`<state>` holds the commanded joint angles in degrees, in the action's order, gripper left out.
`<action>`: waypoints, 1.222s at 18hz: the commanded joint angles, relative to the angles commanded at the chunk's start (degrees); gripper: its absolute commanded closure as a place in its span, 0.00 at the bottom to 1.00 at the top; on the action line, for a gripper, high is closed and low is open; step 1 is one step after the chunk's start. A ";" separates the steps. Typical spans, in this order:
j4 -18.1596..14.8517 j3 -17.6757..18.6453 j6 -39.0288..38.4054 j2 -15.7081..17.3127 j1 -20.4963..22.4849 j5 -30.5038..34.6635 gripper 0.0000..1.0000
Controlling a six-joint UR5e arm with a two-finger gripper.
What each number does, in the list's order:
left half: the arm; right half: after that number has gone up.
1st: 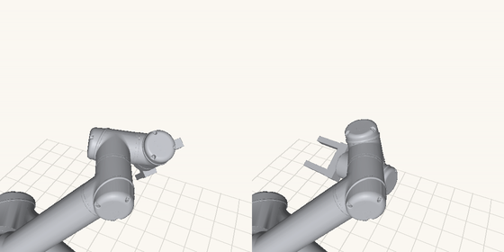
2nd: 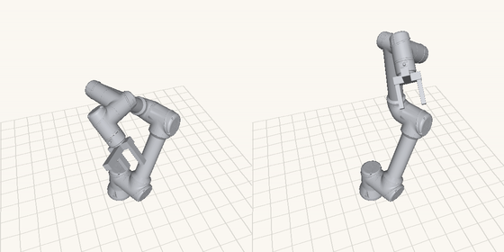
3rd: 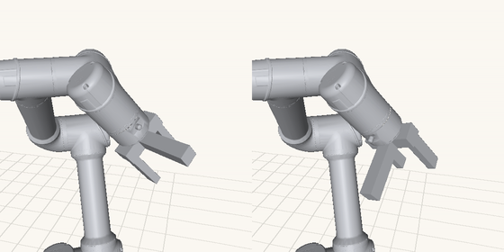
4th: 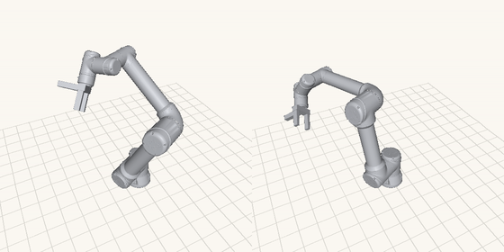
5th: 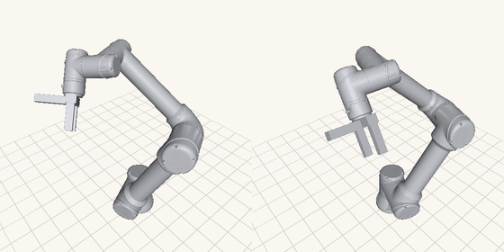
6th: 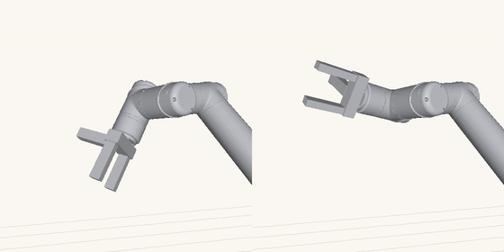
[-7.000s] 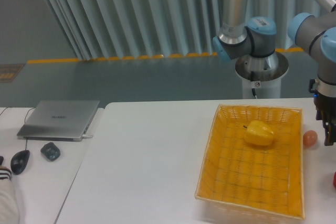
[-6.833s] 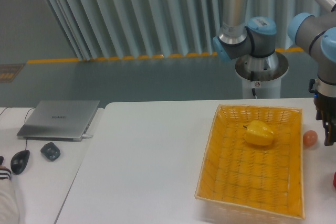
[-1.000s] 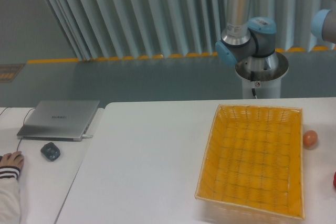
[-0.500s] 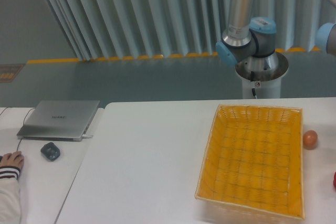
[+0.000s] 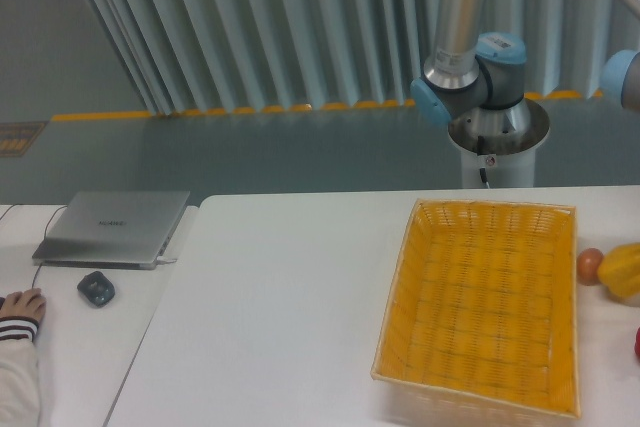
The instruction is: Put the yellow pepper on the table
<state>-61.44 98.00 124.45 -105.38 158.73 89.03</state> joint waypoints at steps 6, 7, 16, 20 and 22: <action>-0.18 -1.41 0.17 0.18 -0.26 0.00 0.00; -0.26 -2.02 0.09 0.26 -0.26 0.26 0.00; -6.31 -9.65 -2.72 -1.23 -0.44 -0.18 0.00; -10.72 -13.88 -2.72 -1.84 -1.49 -0.35 0.00; -13.61 -16.34 -3.68 -2.63 -2.11 -0.35 0.00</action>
<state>-75.04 81.66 120.77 -108.01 156.62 88.68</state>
